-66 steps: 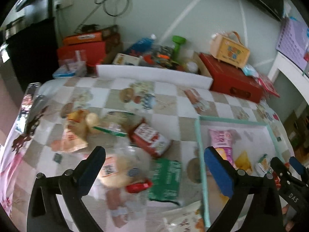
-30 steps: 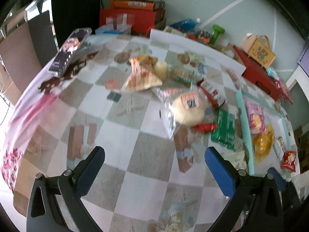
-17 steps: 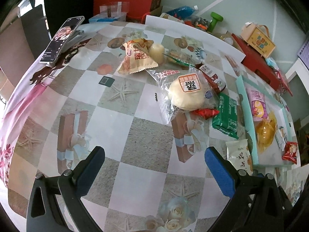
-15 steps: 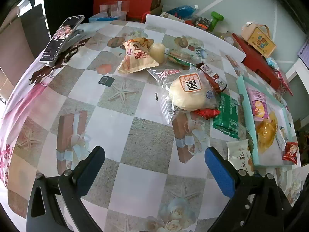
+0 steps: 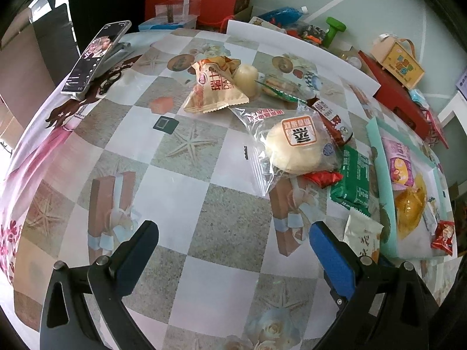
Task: Organize snacks
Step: 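Grasp the white cookie bag with the right gripper, then carry the white cookie bag over the tray with the right gripper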
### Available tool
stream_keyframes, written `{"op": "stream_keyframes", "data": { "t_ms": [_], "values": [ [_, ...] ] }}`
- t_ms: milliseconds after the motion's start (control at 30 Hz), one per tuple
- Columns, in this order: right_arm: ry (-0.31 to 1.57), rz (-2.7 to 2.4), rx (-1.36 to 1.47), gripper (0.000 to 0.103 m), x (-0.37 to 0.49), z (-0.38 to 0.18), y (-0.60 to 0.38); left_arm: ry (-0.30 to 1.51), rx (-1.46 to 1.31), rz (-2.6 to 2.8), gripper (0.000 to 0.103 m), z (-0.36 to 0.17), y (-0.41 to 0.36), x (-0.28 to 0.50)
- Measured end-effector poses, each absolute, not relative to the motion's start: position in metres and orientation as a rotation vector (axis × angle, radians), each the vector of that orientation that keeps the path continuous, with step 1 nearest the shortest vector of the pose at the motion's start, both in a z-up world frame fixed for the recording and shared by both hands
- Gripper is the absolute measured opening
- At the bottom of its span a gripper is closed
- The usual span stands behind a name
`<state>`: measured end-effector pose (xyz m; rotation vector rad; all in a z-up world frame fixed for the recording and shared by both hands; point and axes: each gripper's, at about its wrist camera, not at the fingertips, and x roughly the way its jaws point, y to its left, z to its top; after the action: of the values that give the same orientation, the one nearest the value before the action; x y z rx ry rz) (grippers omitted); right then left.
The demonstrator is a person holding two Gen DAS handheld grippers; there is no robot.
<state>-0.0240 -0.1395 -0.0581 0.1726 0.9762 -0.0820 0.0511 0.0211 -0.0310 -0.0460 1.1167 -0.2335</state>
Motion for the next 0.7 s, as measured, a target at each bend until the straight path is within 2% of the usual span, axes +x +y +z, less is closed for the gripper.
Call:
{"op": "stream_keyframes", "data": {
  "t_ms": [267, 400, 700],
  "values": [
    [0.97, -0.107, 0.188, 0.073, -0.015, -0.059, -0.144, 1.103, -0.063, -0.216, 0.103, -0.026, 0.021, 0.058],
    [0.97, -0.135, 0.193, 0.058, -0.012, -0.058, -0.148, 1.097, -0.072, -0.207, 0.103, -0.023, 0.022, 0.063],
    [0.968, -0.123, 0.243, 0.054, -0.015, -0.054, -0.153, 1.074, -0.098, -0.203, 0.103, -0.017, 0.022, 0.069]
  ]
}}
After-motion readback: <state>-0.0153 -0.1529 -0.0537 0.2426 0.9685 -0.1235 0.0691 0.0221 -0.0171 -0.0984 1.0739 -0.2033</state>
